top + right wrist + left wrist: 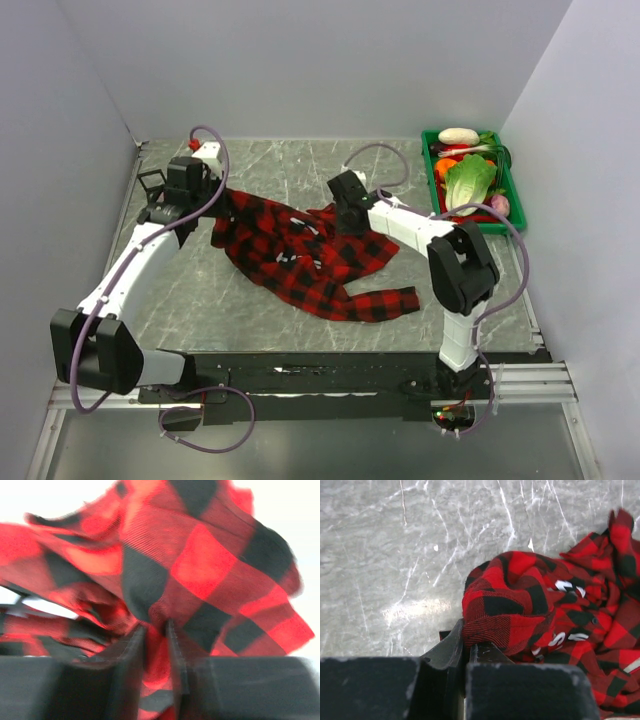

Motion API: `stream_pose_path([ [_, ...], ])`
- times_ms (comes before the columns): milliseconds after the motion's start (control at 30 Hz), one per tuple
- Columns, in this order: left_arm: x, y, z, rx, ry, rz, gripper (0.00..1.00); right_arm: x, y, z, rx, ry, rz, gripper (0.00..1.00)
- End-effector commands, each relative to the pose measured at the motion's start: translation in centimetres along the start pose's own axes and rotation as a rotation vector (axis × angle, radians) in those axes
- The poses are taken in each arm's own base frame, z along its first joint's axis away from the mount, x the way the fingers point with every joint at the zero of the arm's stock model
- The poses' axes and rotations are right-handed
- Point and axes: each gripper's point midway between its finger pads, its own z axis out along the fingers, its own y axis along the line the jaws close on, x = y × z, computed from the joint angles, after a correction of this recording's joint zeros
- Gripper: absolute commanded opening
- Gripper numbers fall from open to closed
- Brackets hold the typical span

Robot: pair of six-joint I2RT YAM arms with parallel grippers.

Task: Pin the brooch onto the clothing
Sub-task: Adjust the clothes at the center of the board.

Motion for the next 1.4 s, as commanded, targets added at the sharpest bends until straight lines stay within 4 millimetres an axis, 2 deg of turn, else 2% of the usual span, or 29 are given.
stream_pose_path([
  [0,-6.2,0.0,-0.6,-0.018,-0.115,0.005,0.01,1.1,-2.7,-3.5,0.057,-0.017,0.039,0.12],
  [67,-8.4,-0.4,-0.1,-0.005,-0.141,0.007,0.01,1.8,-2.9,-5.2,0.029,-0.022,0.044,0.11],
  [100,-9.2,-0.5,0.1,-0.005,-0.15,0.006,0.01,3.5,-3.4,-5.3,0.035,0.01,0.034,0.1],
  [167,-11.0,-0.6,1.3,-0.008,-0.154,0.007,0.01,4.9,-3.1,-6.9,0.001,0.02,0.029,0.09],
  [200,-11.6,-0.6,1.8,-0.013,-0.154,0.009,0.01,6.7,-3.4,-7.1,0.005,0.05,0.018,0.09],
  [233,-12.5,-0.5,3.0,-0.02,-0.145,0.008,0.01,7.1,-3.3,-8.3,-0.013,0.034,0.022,0.09],
  [267,-13.0,-0.5,3.6,-0.023,-0.142,0.015,0.01,8.3,-2.2,-9.1,-0.048,0.045,0.008,0.09],
  [300,-13.4,-0.5,4.2,-0.019,-0.139,0.02,0.01,10.1,-2.2,-9.4,-0.055,0.067,-0.006,0.1],
  [367,-14.1,-1.1,6.2,0.015,-0.123,0.037,0.01,11.4,-0.8,-11.4,-0.128,0.058,0.004,0.13],
  [400,-14.2,-1.8,6.8,0.052,-0.112,0.043,0.01,12.9,0.1,-12.0,-0.171,0.075,-0.015,0.21],
  [433,-14.3,-2.4,8.2,0.075,-0.102,0.049,0.01,12.8,0.6,-13.1,-0.217,0.06,0.004,0.23],
  [467,-13.8,-2.7,8.9,0.089,-0.076,0.063,0.01,12.9,1.0,-13.6,-0.247,0.058,0.035,0.31],
  [500,-13.6,-3.2,9.5,0.104,-0.068,0.075,0.01,13.2,1.3,-14.0,-0.28,0.067,0.048,0.55],
  [567,-12.7,-4.7,11.5,0.122,-0.045,0.125,0.01,11.8,1.1,-15.0,-0.286,0.001,0.058,0.76],
  [633,-12.1,-6.1,13.1,0.132,-0.032,0.159,0.04,8.8,0.4,-15.5,-0.245,-0.097,0.068,0.82],
  [667,-12.2,-6.5,13.4,0.137,-0.031,0.158,0.13,7.8,-0.1,-15.4,-0.227,-0.124,0.055,0.85],
  [700,-11.9,-6.8,13.7,0.143,-0.017,0.152,0.45,6.0,0.0,-15.8,-0.228,-0.159,0.071,0.87],
  [733,-12.4,-7.2,14.0,0.149,-0.027,0.131,0.63,4.1,-1.0,-15.4,-0.219,-0.188,0.116,0.87],
  [800,-13.2,-7.2,13.7,0.14,-0.051,0.113,0.99,1.6,-1.3,-14.8,-0.252,-0.204,0.151,0.88],
  [900,-14.8,-6.6,12.0,0.094,-0.112,0.092,0.96,-2.0,-1.9,-13.1,-0.254,-0.253,0.15,0.88],
  [933,-15.1,-6.6,10.7,0.081,-0.129,0.077,0.96,-2.7,-2.1,-12.4,-0.231,-0.254,0.137,0.89],
  [1000,-14.8,-5.5,9.3,0.005,-0.138,0.049,0.96,-4.3,-2.4,-10.7,-0.184,-0.221,0.101,0.89],
  [1100,-11.8,-5.1,7.0,-0.035,-0.107,-0.02,0.96,-5.3,-2.6,-8.0,-0.135,-0.177,0.074,0.89],
  [1133,-9.0,-4.8,6.1,-0.041,-0.065,-0.069,0.96,-5.3,-2.2,-7.5,-0.139,-0.167,0.065,0.89],
  [1200,-6.4,-4.7,5.5,-0.033,-0.031,-0.125,0.96,-5.2,-1.6,-5.9,-0.148,-0.141,0.055,0.89],
  [1233,-3.3,-4.6,4.9,-0.032,0.02,-0.164,0.96,-5.1,-1.4,-5.4,-0.152,-0.129,0.055,0.89],
  [1300,-0.4,-4.9,4.5,-0.003,0.074,-0.202,0.97,-4.5,-0.7,-3.9,-0.171,-0.089,0.049,0.89],
  [1333,2.3,-4.6,4.1,-0.006,0.121,-0.235,0.96,-4.3,-0.4,-3.5,-0.182,-0.076,0.053,0.89],
  [1367,3.4,-4.8,4.0,0.007,0.142,-0.247,0.96,-4.2,-0.2,-3.2,-0.188,-0.069,0.057,0.89],
])
